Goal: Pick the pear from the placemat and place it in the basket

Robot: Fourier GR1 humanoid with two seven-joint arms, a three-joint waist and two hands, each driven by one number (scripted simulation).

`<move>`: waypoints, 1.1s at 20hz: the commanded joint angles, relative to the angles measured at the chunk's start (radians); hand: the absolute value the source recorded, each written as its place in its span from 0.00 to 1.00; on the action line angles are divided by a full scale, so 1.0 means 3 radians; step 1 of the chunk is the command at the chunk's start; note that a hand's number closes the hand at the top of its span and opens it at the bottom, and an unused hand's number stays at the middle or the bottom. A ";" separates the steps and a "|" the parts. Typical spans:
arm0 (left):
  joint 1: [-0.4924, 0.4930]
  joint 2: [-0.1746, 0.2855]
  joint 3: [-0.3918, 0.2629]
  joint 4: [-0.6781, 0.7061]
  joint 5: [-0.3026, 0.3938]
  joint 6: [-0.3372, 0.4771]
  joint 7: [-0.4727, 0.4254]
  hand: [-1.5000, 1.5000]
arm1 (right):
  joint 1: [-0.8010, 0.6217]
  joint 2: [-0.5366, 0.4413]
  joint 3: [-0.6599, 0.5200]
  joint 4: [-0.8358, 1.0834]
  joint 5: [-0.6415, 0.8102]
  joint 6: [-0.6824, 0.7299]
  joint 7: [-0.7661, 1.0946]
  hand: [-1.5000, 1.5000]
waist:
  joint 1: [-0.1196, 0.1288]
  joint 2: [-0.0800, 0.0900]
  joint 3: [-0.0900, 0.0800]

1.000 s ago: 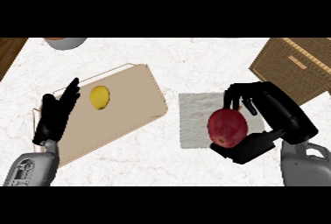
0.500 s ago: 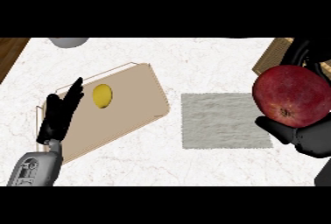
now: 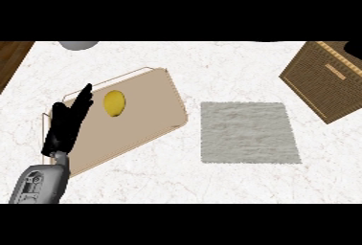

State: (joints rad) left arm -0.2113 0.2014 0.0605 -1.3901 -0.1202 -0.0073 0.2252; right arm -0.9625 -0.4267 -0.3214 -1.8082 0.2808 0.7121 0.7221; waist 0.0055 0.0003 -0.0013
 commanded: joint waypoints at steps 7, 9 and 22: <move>-0.0131 -0.0088 -0.0043 0.0081 -0.0042 0.0038 -0.0021 0.50 | -0.0045 -0.1032 0.0259 0.1388 0.0955 -0.0122 -0.1169 1.00 | 0.0065 0.0046 0.0004; -0.0102 -0.0041 -0.0031 0.0086 -0.0038 -0.0008 0.0007 0.50 | 0.0128 -0.1198 0.0309 0.1599 0.1139 -0.0291 -0.1552 1.00 | 0.0064 0.0046 0.0006; -0.0205 -0.0089 -0.0054 0.0200 -0.0094 -0.0007 -0.0041 0.50 | -0.0134 -0.1403 0.0388 0.3545 0.1529 -0.1162 -0.3248 1.00 | 0.0071 0.0037 0.0005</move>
State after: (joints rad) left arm -0.2687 0.1894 0.0544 -1.3747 -0.1280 -0.0203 0.2491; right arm -0.9741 -0.8535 -0.2140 -0.8877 0.7097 0.4282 -0.1439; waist 0.0294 0.0113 0.0008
